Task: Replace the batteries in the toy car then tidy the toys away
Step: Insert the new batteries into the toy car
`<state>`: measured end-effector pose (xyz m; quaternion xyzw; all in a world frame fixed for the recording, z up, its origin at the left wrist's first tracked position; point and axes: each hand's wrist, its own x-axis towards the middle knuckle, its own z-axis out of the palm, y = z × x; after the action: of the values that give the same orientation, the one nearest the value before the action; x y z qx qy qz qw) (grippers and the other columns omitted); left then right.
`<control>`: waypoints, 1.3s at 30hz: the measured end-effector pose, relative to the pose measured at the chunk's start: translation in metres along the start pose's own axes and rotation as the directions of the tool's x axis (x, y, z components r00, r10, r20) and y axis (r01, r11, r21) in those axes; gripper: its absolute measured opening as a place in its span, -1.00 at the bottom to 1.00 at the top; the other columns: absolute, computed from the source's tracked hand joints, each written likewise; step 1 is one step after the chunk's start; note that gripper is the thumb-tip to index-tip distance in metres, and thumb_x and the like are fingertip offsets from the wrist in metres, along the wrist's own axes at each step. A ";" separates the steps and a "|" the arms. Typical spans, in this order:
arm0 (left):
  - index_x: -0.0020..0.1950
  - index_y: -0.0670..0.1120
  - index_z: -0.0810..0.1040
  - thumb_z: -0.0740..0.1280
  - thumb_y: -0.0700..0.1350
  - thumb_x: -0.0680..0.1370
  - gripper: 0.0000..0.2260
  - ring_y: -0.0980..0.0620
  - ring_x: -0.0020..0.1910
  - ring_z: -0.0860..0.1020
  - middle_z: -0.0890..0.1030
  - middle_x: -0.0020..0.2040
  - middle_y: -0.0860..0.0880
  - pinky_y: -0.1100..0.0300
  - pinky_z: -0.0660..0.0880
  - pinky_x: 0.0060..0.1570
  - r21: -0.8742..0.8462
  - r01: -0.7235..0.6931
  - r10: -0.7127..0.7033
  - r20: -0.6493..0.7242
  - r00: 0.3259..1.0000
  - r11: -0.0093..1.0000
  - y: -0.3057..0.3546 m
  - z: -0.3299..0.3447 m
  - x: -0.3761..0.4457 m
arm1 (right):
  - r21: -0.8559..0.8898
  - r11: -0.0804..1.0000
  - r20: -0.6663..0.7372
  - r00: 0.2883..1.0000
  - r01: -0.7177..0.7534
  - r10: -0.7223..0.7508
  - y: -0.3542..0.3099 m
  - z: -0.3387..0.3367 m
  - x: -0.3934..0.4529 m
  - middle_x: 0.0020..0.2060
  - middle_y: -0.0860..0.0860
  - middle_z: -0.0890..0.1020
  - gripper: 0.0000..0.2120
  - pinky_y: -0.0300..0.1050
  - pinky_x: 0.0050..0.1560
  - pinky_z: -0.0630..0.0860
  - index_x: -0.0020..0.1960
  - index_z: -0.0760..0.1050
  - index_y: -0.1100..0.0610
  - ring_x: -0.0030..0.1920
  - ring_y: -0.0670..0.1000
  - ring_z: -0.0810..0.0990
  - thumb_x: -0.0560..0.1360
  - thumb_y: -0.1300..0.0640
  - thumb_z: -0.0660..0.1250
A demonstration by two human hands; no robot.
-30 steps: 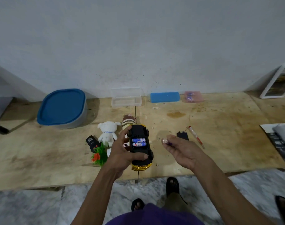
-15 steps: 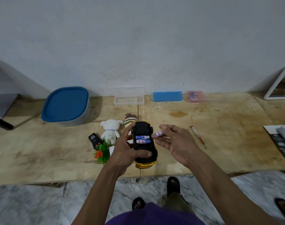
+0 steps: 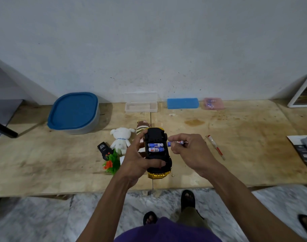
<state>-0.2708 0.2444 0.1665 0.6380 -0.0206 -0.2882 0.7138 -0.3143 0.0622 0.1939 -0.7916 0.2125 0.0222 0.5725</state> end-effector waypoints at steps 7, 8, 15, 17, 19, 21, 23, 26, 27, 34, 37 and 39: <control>0.48 0.14 0.36 0.57 -0.53 0.21 -0.01 -0.19 0.11 0.66 0.54 0.32 -0.07 -0.03 0.65 -0.04 -0.023 -0.002 0.002 0.012 1.000 1.000 0.000 0.001 0.005 | 0.001 0.999 0.022 0.998 0.054 -0.054 0.002 0.002 -0.006 -0.19 0.00 0.72 -0.88 -0.03 -0.06 0.67 -0.02 0.68 0.06 -0.14 0.00 0.70 0.46 0.19 0.51; 0.48 0.14 0.36 0.57 -0.53 0.21 -0.01 -0.18 0.11 0.66 0.54 0.32 -0.08 -0.02 0.65 -0.05 -0.023 -0.003 0.004 0.013 1.000 1.000 0.000 0.001 0.005 | 0.001 0.998 0.026 0.998 0.055 -0.055 0.003 0.003 -0.006 -0.18 0.00 0.72 -0.88 -0.06 -0.07 0.66 0.01 0.68 0.05 -0.14 -0.01 0.70 0.47 0.19 0.50; 0.47 0.12 0.37 0.57 -0.52 0.21 -0.03 -0.18 0.10 0.67 0.60 0.27 -0.06 0.03 0.63 -0.09 -0.086 -0.005 0.006 0.008 1.000 0.996 0.000 0.000 0.006 | 0.025 0.994 -0.192 0.976 0.106 -0.099 0.012 0.013 -0.007 -0.32 -0.07 0.71 -0.89 -0.28 -0.23 0.60 -0.16 0.70 0.08 -0.29 -0.16 0.65 0.36 0.11 0.60; 0.47 0.13 0.37 0.57 -0.52 0.20 -0.03 -0.19 0.11 0.67 0.63 0.23 -0.03 0.01 0.64 -0.07 -0.093 -0.005 0.005 0.002 1.000 0.996 -0.001 -0.001 0.006 | 0.010 0.996 -0.190 0.978 0.094 -0.090 0.016 0.017 -0.008 -0.32 -0.09 0.71 -0.90 -0.22 -0.23 0.61 -0.16 0.72 0.06 -0.28 -0.14 0.66 0.38 0.06 0.58; 0.47 0.14 0.37 0.56 -0.53 0.21 -0.02 -0.21 0.10 0.67 0.67 0.17 0.00 -0.01 0.65 -0.05 -0.091 -0.003 0.003 0.001 1.000 0.996 -0.001 -0.001 0.006 | -0.015 0.995 -0.187 0.978 0.094 -0.095 0.019 0.023 -0.009 -0.29 -0.09 0.70 -0.92 -0.12 -0.20 0.62 -0.15 0.73 0.04 -0.25 -0.10 0.65 0.41 0.04 0.55; 0.47 0.13 0.37 0.55 -0.54 0.22 -0.03 -0.22 0.09 0.67 0.69 0.11 0.03 -0.01 0.65 -0.05 -0.087 -0.007 0.006 -0.006 1.000 0.996 -0.001 0.000 0.005 | -0.069 0.992 -0.197 0.973 0.108 -0.119 0.019 0.026 -0.008 -0.25 -0.09 0.66 -0.92 -0.14 -0.19 0.58 -0.14 0.73 0.03 -0.23 -0.12 0.60 0.43 0.03 0.54; 0.48 0.12 0.37 0.55 -0.55 0.21 -0.02 -0.21 0.10 0.67 0.65 0.20 -0.04 -0.03 0.65 -0.05 -0.082 -0.022 0.022 -0.006 1.000 0.996 -0.001 -0.001 0.005 | -0.075 0.992 -0.193 0.975 0.100 -0.113 0.017 0.026 -0.006 -0.25 -0.08 0.65 -0.91 -0.20 -0.20 0.55 -0.16 0.73 0.05 -0.22 -0.12 0.60 0.40 0.04 0.57; 0.49 0.11 0.36 0.54 -0.57 0.22 -0.02 -0.05 0.05 0.69 0.58 0.29 -0.08 0.04 0.64 -0.12 -0.063 -0.057 0.057 -0.001 0.998 0.996 0.001 0.001 0.003 | 0.030 0.999 -0.155 0.987 0.039 -0.034 0.012 0.024 0.000 -0.34 -0.04 0.69 -0.87 -0.23 -0.26 0.58 -0.26 0.71 0.10 -0.28 -0.11 0.66 0.31 0.09 0.64; 0.49 0.10 0.36 0.53 -0.57 0.22 -0.02 -0.01 0.02 0.69 0.56 0.31 -0.09 0.08 0.64 -0.14 -0.061 -0.067 0.067 -0.002 0.998 0.996 0.001 0.001 0.003 | 0.050 0.999 -0.144 0.990 0.016 -0.009 0.010 0.024 0.003 -0.38 -0.04 0.69 -0.85 -0.23 -0.30 0.57 -0.28 0.70 0.12 -0.32 -0.13 0.66 0.28 0.11 0.65; 0.44 0.14 0.42 0.55 -0.57 0.19 -0.03 -0.04 0.08 0.65 0.50 0.36 -0.12 0.09 0.63 -0.14 -0.037 -0.096 0.096 0.009 0.995 0.995 -0.006 -0.001 0.005 | 0.002 0.999 -0.108 0.994 -0.032 0.032 0.007 0.019 0.012 -0.56 -0.12 0.56 -0.71 -0.21 -0.43 0.50 -0.38 0.59 0.17 -0.50 -0.17 0.53 0.15 0.17 0.72; 0.38 0.21 0.45 0.58 -0.55 0.16 -0.02 -0.05 0.08 0.66 0.52 0.34 -0.11 0.07 0.63 -0.12 -0.045 -0.082 0.083 0.019 0.996 0.996 -0.010 -0.002 0.007 | -0.078 0.996 -0.096 0.994 0.053 -0.060 0.010 0.019 0.013 -0.65 -0.17 0.45 -0.75 -0.34 -0.49 0.33 -0.31 0.64 0.19 -0.58 -0.19 0.38 0.20 0.16 0.69; 0.38 0.22 0.46 0.59 -0.52 0.15 -0.03 -0.10 0.11 0.64 0.52 0.33 -0.12 0.05 0.63 -0.12 -0.048 -0.066 0.068 0.027 0.997 0.997 -0.013 -0.002 0.009 | -0.168 0.978 -0.092 0.986 0.121 -0.137 0.011 0.019 0.013 -0.56 -0.17 0.46 -0.80 -0.39 -0.45 0.27 -0.20 0.71 0.17 -0.52 -0.17 0.38 0.25 0.15 0.67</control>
<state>-0.2673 0.2424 0.1506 0.6158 -0.0456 -0.2737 0.7374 -0.3024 0.0724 0.1741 -0.8477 0.1873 -0.0386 0.4947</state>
